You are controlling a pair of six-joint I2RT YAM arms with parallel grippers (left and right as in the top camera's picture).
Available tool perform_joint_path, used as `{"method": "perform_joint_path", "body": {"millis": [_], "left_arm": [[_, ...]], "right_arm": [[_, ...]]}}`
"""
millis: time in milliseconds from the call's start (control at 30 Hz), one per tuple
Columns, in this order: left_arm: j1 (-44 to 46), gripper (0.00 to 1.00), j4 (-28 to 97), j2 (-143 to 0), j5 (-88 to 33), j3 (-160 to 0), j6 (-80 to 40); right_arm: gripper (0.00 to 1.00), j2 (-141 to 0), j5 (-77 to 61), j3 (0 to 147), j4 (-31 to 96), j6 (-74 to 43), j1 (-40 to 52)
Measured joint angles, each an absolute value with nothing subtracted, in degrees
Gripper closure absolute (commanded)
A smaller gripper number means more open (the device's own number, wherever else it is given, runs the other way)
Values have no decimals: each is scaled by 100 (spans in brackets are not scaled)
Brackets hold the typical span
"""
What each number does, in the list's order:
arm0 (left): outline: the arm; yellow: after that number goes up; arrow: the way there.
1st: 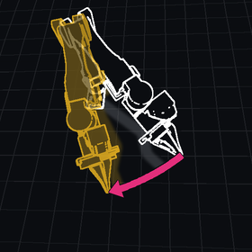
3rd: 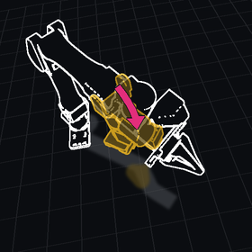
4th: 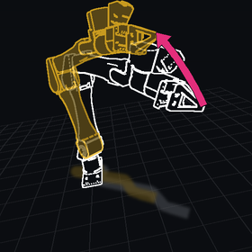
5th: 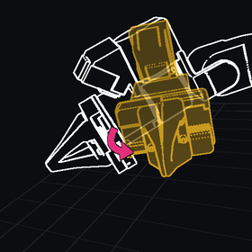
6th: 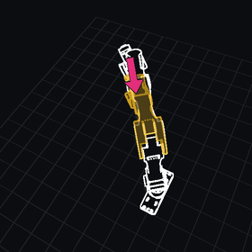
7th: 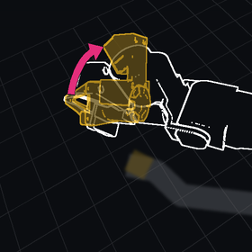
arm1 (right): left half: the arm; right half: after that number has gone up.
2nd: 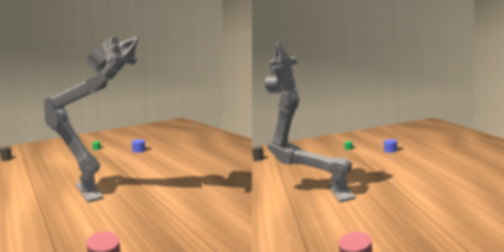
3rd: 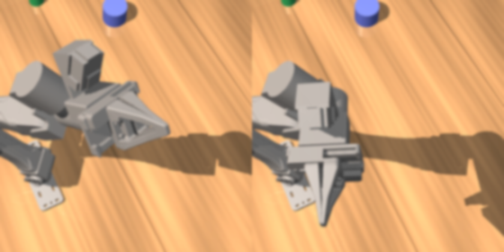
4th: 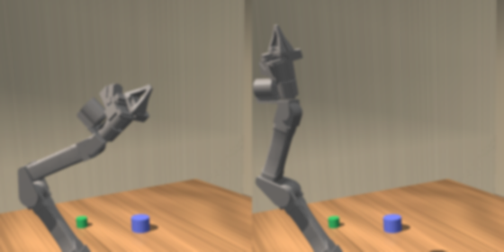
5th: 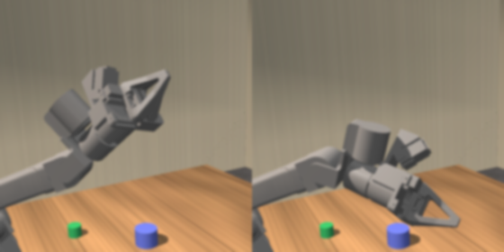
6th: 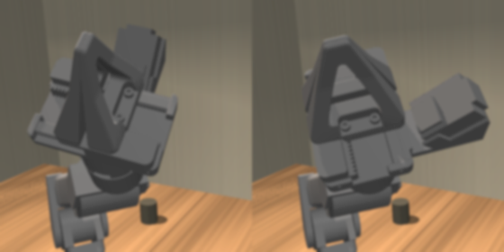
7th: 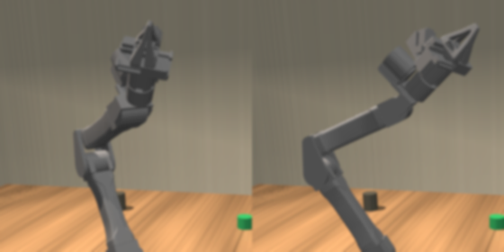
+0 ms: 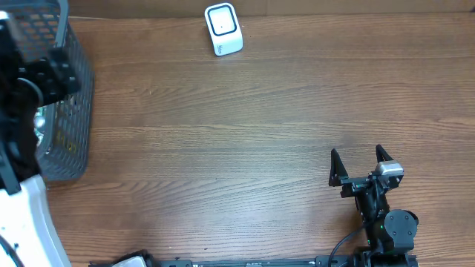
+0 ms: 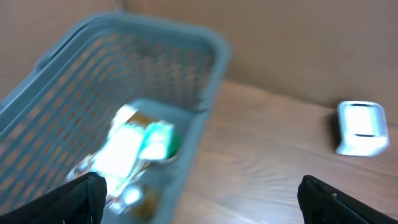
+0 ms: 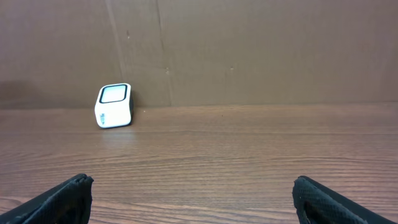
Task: Scan the item barcode
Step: 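Reach the left gripper into the grey basket and grasp the yellow bottle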
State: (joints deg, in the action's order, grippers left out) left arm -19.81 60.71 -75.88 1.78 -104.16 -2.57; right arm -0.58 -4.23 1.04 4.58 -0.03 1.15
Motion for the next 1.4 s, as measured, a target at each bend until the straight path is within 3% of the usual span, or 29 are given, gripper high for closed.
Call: {"method": "perform_joint_path", "body": {"millis": [200, 500, 1067, 1400], "left_arm": [[-3052, 0, 6204, -8121, 69, -10418, -257], [-3811, 0, 6455, -8829, -126, -10420, -268], [-3942, 2, 6967, -10438, -731, -10425, -252], [-3942, 24, 7015, -11021, -904, -10425, -239]], "right_arm": [[0, -58, -421, 104, 458, -3, 115], [0, -58, -421, 104, 460, -1, 115], [0, -58, -421, 104, 460, -1, 115], [0, -58, -423, 104, 460, -1, 115]]}}
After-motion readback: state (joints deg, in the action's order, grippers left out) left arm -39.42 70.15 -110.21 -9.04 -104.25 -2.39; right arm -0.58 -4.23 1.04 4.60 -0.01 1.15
